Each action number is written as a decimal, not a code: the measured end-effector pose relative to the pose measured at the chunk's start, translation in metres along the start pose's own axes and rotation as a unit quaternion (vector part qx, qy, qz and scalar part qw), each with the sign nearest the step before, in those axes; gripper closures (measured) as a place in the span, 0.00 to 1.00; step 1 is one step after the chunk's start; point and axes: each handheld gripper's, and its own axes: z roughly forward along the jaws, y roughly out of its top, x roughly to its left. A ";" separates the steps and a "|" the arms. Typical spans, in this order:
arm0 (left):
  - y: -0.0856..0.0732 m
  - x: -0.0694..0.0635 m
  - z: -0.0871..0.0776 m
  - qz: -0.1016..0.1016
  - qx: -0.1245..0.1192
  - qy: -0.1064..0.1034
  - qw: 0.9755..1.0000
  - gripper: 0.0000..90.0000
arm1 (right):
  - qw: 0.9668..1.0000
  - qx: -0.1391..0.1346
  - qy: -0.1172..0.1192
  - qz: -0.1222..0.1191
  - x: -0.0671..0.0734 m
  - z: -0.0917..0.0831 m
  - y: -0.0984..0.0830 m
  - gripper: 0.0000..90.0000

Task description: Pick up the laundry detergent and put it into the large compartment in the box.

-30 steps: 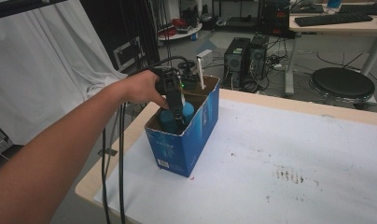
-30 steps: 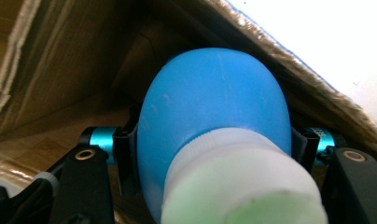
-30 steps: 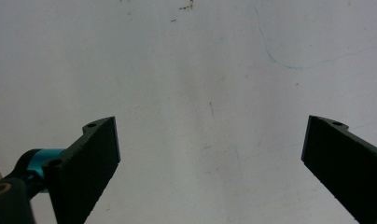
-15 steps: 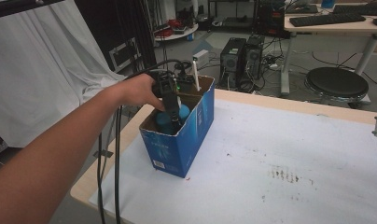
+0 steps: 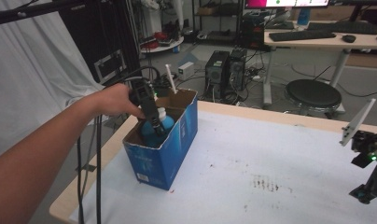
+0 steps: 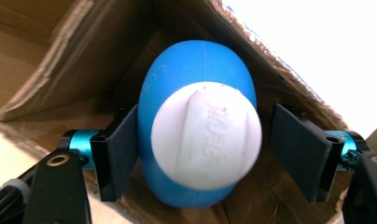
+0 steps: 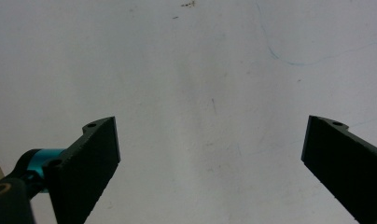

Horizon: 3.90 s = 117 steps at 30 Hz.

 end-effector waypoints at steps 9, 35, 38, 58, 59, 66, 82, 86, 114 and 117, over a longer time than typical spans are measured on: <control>-0.007 -0.003 -0.029 -0.020 -0.055 0.013 0.998 0.29 | 1.000 -0.006 -0.004 -0.002 0.003 -0.005 -0.002 0.04; 0.007 -0.057 -0.073 -0.014 -0.103 0.033 0.994 0.25 | 1.000 -0.024 -0.016 -0.001 0.016 -0.018 -0.011 0.04; 0.020 -0.070 -0.068 0.012 -0.103 0.019 0.994 0.25 | 1.000 -0.025 -0.017 -0.001 0.017 -0.017 -0.012 0.04; 0.091 -0.160 -0.019 0.133 -0.050 0.016 0.990 0.02 | 0.999 -0.041 -0.026 -0.001 0.030 -0.023 -0.019 0.04; 0.095 -0.166 -0.016 0.134 -0.046 0.015 0.990 0.02 | 0.999 -0.041 -0.026 -0.004 0.030 -0.023 -0.019 0.04; 0.121 -0.200 0.005 0.179 -0.022 -0.013 0.984 0.02 | 0.999 -0.045 -0.025 -0.006 0.037 -0.023 -0.021 0.04; 0.149 -0.214 0.056 0.188 0.022 -0.018 0.982 0.02 | 0.999 -0.050 -0.013 -0.019 0.045 -0.013 -0.023 0.04; 0.150 -0.213 0.057 0.192 0.023 -0.021 0.981 0.02 | 0.999 -0.048 -0.011 -0.021 0.044 -0.010 -0.023 0.04; 0.153 -0.210 0.063 0.191 0.035 -0.034 0.980 0.02 | 0.999 -0.045 -0.007 -0.022 0.044 -0.008 -0.022 0.04; 0.153 -0.209 0.063 0.190 0.035 -0.035 0.981 0.02 | 0.999 -0.045 -0.009 -0.023 0.045 -0.008 -0.022 0.04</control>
